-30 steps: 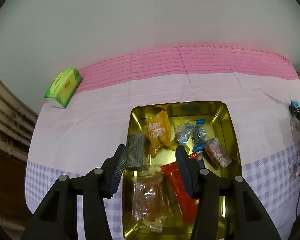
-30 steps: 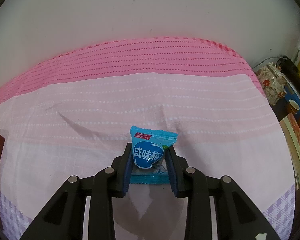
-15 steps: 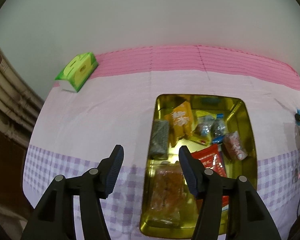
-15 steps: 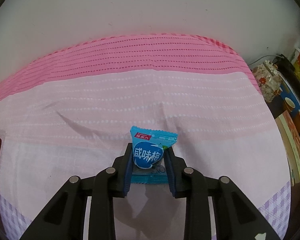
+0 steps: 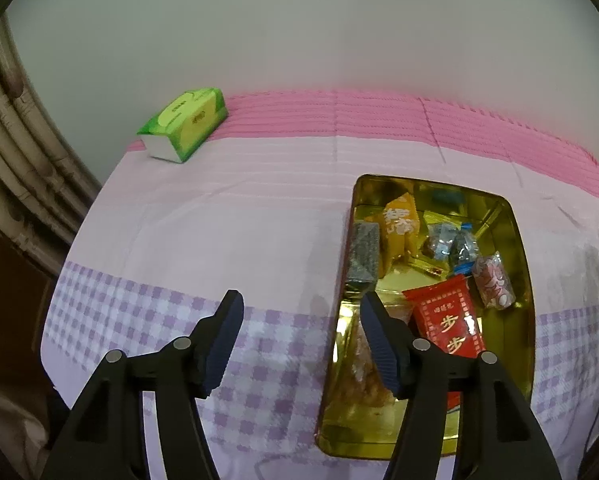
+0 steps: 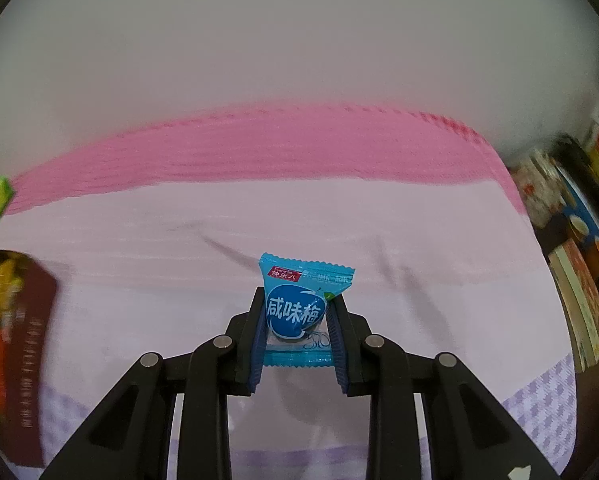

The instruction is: Organize snacks

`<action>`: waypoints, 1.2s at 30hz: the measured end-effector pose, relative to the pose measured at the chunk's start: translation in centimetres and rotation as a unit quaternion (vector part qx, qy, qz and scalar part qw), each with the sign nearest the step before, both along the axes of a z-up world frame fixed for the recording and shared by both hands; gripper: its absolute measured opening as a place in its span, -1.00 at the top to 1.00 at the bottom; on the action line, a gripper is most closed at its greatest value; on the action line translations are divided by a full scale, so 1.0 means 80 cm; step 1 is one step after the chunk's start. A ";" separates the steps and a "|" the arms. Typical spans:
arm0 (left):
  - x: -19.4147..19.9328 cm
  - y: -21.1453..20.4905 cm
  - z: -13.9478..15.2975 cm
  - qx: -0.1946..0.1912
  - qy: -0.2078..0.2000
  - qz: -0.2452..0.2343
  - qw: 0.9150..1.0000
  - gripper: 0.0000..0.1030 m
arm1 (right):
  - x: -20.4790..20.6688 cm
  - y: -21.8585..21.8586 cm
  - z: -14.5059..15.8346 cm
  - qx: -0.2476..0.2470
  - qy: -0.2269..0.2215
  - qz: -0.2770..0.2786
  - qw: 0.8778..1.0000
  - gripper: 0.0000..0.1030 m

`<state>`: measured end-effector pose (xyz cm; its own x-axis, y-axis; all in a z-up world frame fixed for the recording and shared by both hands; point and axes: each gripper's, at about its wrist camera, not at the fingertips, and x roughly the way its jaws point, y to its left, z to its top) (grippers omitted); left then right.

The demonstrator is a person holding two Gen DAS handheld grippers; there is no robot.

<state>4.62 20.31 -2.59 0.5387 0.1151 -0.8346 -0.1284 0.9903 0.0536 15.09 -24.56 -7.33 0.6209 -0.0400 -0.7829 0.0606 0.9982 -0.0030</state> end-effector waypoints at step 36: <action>-0.036 0.071 -0.023 0.009 -0.003 0.066 0.998 -0.31 | -0.058 0.334 -0.012 0.008 0.052 0.219 0.974 0.50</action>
